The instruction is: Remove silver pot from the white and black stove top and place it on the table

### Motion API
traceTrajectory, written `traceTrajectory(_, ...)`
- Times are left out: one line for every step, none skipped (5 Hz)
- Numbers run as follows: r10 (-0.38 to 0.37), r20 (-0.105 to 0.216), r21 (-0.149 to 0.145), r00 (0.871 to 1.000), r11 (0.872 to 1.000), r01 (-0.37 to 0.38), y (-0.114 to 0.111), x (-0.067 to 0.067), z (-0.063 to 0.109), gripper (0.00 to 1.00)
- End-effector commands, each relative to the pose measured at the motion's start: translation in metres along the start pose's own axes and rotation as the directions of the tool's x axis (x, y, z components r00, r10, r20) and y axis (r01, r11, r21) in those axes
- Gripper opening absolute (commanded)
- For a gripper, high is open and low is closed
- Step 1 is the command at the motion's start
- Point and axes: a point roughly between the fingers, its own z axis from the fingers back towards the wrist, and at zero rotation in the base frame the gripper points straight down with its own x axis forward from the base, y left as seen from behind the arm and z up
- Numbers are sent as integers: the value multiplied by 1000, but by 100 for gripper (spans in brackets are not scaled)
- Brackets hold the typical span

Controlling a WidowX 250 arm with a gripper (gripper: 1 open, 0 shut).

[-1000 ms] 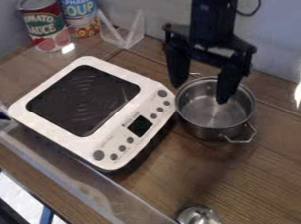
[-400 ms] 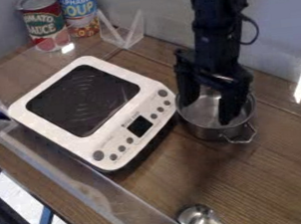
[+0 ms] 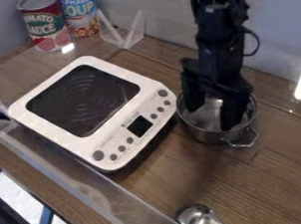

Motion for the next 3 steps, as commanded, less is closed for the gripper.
traceTrajectory(-11, 49, 1, 999, 1000, 11, 7, 10, 12, 100)
traceTrajectory(-76, 52, -3, 996, 997, 76, -3, 21, 13, 100)
traceTrajectory(-136, 54, -5, 989, 991, 137, -13, 31, 15, 100)
